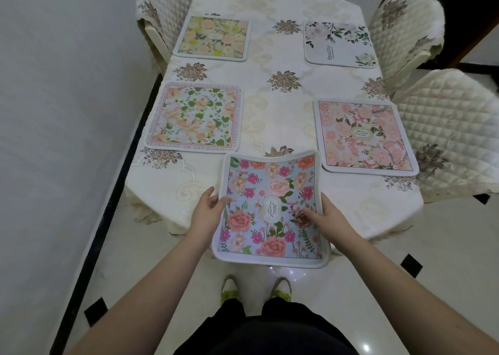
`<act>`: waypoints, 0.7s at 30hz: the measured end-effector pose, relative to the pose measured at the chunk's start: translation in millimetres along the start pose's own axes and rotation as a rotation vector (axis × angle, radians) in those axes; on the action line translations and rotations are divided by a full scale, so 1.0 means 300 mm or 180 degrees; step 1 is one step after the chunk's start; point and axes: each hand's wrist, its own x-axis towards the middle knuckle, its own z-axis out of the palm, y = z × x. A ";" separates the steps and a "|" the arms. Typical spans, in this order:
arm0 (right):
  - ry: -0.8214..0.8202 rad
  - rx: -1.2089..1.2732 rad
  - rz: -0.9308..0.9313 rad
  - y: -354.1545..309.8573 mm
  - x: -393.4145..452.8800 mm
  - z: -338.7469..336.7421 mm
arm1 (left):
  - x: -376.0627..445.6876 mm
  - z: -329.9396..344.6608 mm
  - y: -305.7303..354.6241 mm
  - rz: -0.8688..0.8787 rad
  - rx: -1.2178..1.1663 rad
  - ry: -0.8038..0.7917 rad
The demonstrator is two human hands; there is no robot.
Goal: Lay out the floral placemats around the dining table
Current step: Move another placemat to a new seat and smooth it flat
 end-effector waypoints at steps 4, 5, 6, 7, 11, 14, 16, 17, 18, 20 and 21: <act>0.0081 0.0157 0.0082 -0.005 -0.038 0.020 | 0.003 -0.023 -0.014 0.0011 0.0150 -0.0303; 0.0113 0.0169 0.0111 -0.003 -0.049 0.026 | 0.005 -0.029 -0.014 0.0087 0.0257 -0.0346; 0.0152 0.0197 0.0138 0.000 -0.062 0.034 | 0.007 -0.037 -0.012 0.0233 0.0450 -0.0422; 0.0191 0.0249 0.0159 0.003 -0.076 0.043 | 0.008 -0.045 -0.008 0.0396 0.0688 -0.0587; 0.0348 0.0552 0.0230 0.020 -0.139 0.087 | -0.018 -0.058 0.003 0.0718 0.1362 -0.1475; 0.0459 0.0786 0.0250 0.050 -0.198 0.097 | -0.018 -0.050 0.011 0.0893 0.1600 -0.1458; 0.0585 0.0935 0.0262 0.080 -0.243 0.087 | -0.023 -0.034 0.023 0.0995 0.1678 -0.1356; 0.0680 0.0991 0.0274 0.097 -0.266 0.078 | -0.029 -0.021 0.029 0.1025 0.1684 -0.1347; 0.0780 0.1043 0.0288 0.113 -0.289 0.066 | -0.038 -0.005 0.036 0.1054 0.1680 -0.1351; 0.0989 0.1116 0.0296 0.149 -0.337 0.036 | -0.062 0.039 0.048 0.1157 0.1675 -0.1391; 0.1098 0.1123 0.0270 0.168 -0.363 0.019 | -0.079 0.066 0.056 0.1223 0.1681 -0.1435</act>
